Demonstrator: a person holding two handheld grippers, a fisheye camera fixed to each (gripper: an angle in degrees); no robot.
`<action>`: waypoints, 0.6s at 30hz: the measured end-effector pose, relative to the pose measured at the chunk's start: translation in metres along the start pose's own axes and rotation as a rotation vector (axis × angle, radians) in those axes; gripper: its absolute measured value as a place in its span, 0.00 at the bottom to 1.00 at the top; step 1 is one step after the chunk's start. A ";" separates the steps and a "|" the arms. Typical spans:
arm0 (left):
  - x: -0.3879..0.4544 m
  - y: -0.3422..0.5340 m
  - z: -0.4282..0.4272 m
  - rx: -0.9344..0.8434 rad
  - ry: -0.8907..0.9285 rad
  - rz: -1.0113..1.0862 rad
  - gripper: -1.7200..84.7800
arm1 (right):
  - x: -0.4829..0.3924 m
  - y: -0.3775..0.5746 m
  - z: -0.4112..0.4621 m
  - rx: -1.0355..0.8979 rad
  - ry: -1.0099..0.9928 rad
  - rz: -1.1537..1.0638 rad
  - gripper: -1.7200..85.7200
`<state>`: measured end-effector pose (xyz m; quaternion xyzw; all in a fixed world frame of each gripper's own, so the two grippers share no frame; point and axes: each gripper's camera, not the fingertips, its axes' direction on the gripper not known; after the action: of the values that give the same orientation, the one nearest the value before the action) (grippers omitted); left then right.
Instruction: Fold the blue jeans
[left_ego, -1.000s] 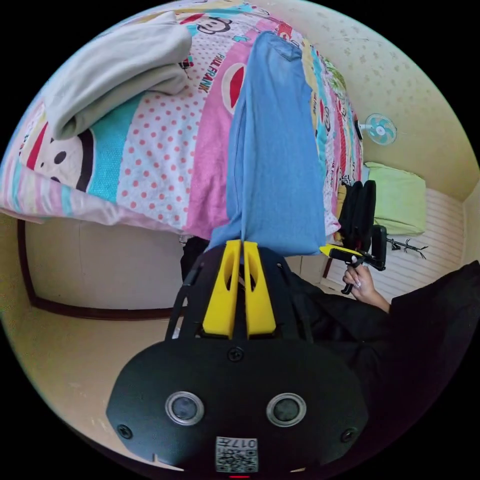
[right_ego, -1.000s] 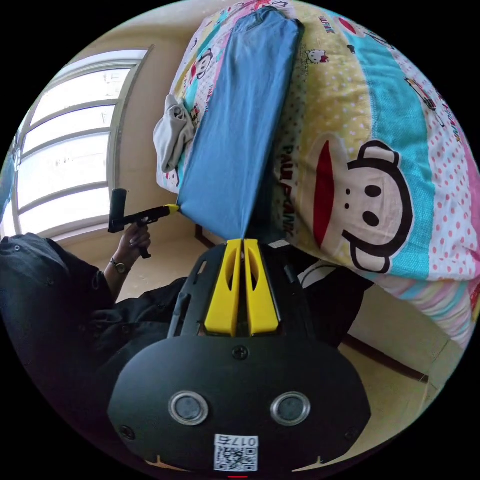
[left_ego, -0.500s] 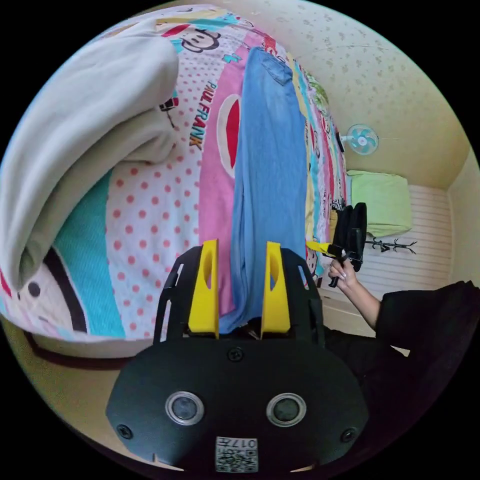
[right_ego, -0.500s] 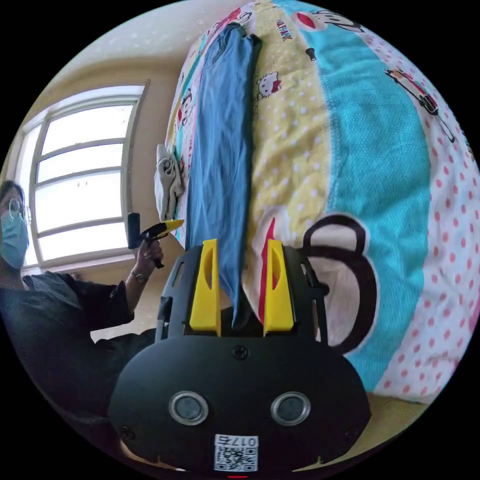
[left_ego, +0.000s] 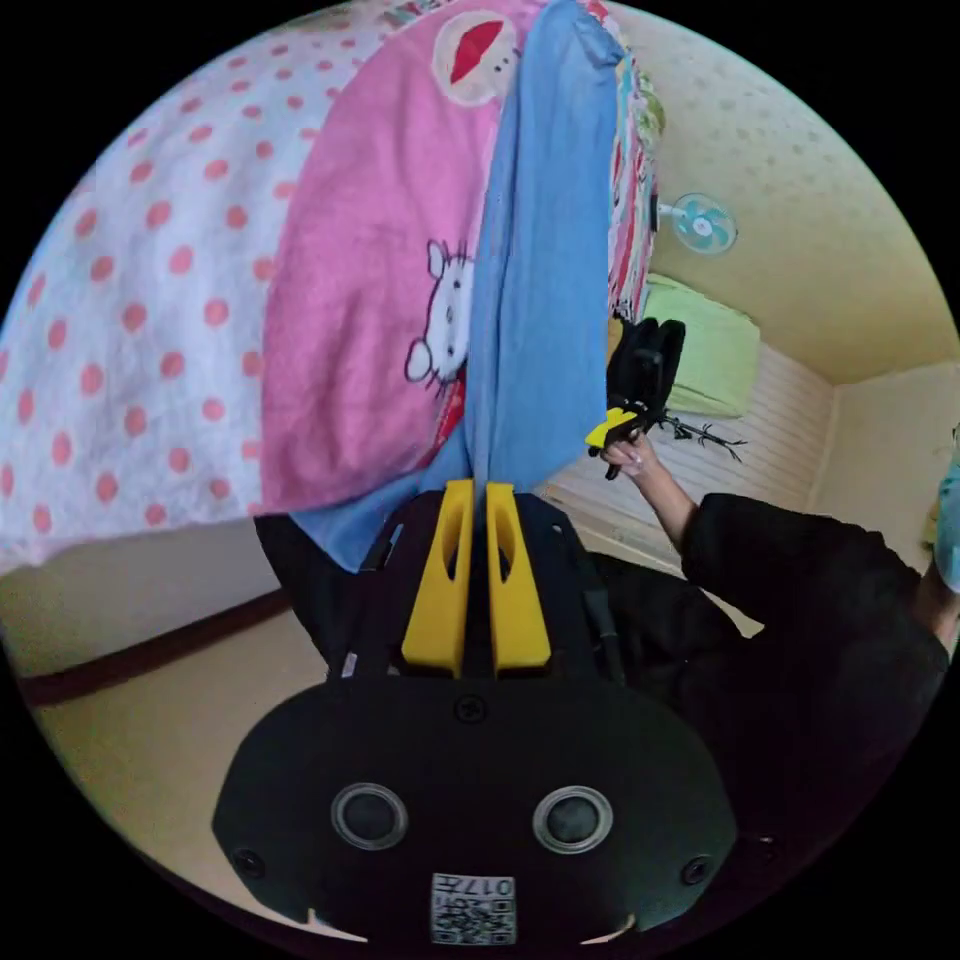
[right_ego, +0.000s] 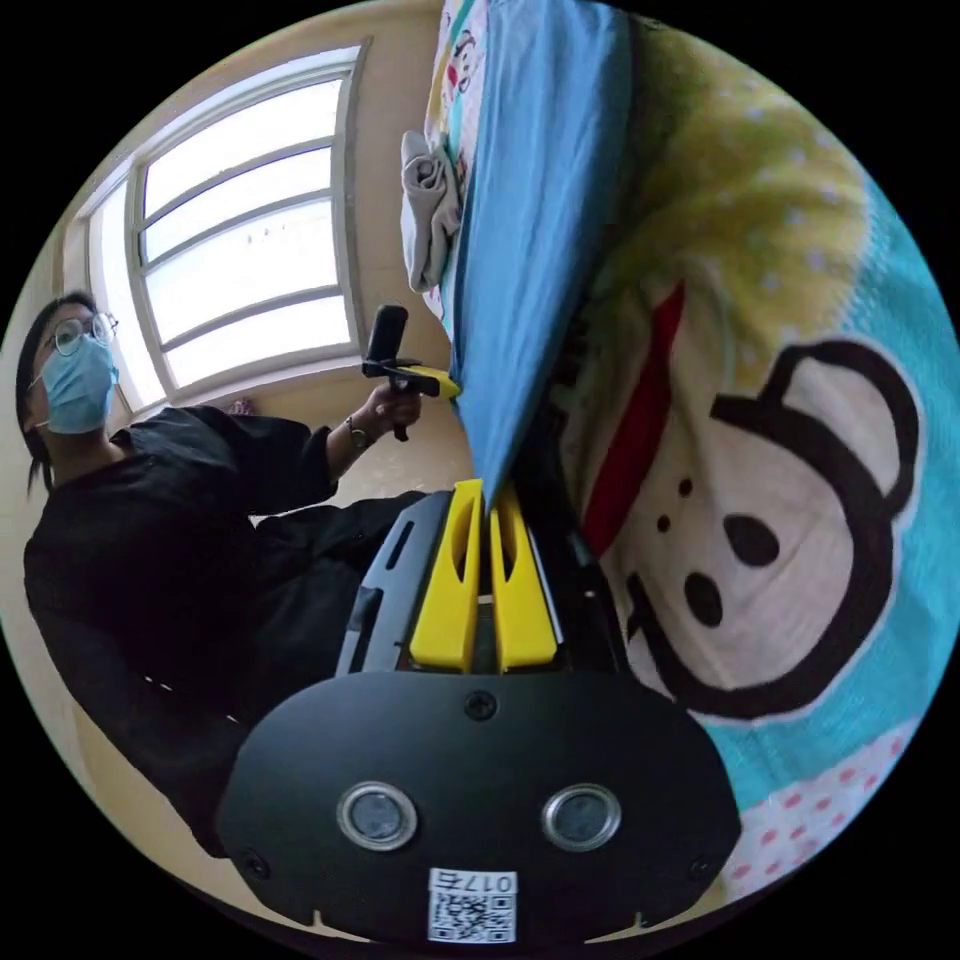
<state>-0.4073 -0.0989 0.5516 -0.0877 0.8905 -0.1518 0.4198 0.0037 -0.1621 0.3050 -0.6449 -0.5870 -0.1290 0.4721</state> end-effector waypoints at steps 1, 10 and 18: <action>-0.003 0.010 0.004 -0.014 -0.031 -0.017 0.04 | 0.000 0.007 -0.002 -0.003 0.009 0.017 0.06; 0.015 -0.042 -0.052 0.291 -0.099 0.115 0.17 | 0.023 0.015 -0.096 0.461 -0.026 0.035 0.16; 0.015 -0.127 -0.026 0.048 -0.076 0.080 0.11 | 0.019 -0.086 -0.040 0.343 -0.330 -0.118 0.04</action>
<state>-0.4333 -0.2168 0.5999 -0.0476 0.8728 -0.1527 0.4610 -0.0511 -0.1920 0.3790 -0.5324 -0.7060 0.0524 0.4641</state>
